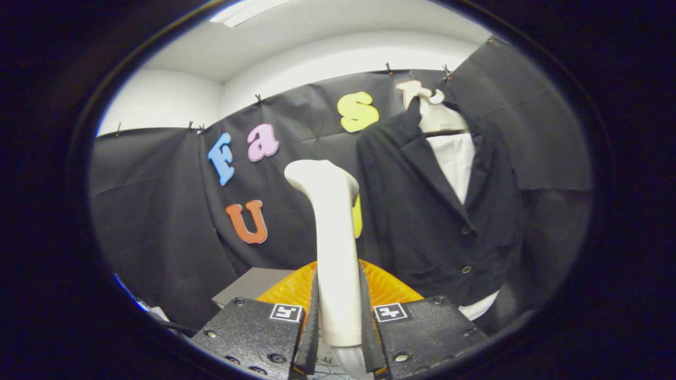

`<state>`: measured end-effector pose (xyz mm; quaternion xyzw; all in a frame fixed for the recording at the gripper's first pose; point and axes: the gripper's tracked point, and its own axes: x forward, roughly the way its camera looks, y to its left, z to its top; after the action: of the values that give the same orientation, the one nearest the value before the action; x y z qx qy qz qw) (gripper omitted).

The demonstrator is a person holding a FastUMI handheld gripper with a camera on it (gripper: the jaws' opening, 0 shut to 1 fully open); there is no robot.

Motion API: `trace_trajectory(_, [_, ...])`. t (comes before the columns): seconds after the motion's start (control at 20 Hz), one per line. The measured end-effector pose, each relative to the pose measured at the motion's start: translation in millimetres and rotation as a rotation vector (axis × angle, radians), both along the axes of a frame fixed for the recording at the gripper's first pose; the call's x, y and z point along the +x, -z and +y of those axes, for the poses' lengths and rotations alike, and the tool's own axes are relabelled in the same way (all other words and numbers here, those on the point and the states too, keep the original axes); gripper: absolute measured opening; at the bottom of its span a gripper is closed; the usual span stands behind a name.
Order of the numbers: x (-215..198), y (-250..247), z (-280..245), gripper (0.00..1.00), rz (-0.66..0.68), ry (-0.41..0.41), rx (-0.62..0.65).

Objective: Iron the clothes twice with a garment steamer, once on the left side and once on the right side.

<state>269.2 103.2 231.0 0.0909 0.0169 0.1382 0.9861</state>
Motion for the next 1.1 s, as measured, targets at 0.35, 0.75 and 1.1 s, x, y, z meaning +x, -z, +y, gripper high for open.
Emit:
trace_trajectory(0.35, [15, -56, -97, 0.36, -0.097, 0.146, 0.024])
trace_trajectory(0.75, [60, -53, -113, 0.36, -0.114, 0.223, -0.056])
trace_trajectory(1.1, [79, -22, -112, 0.36, -0.108, 0.307, -0.16])
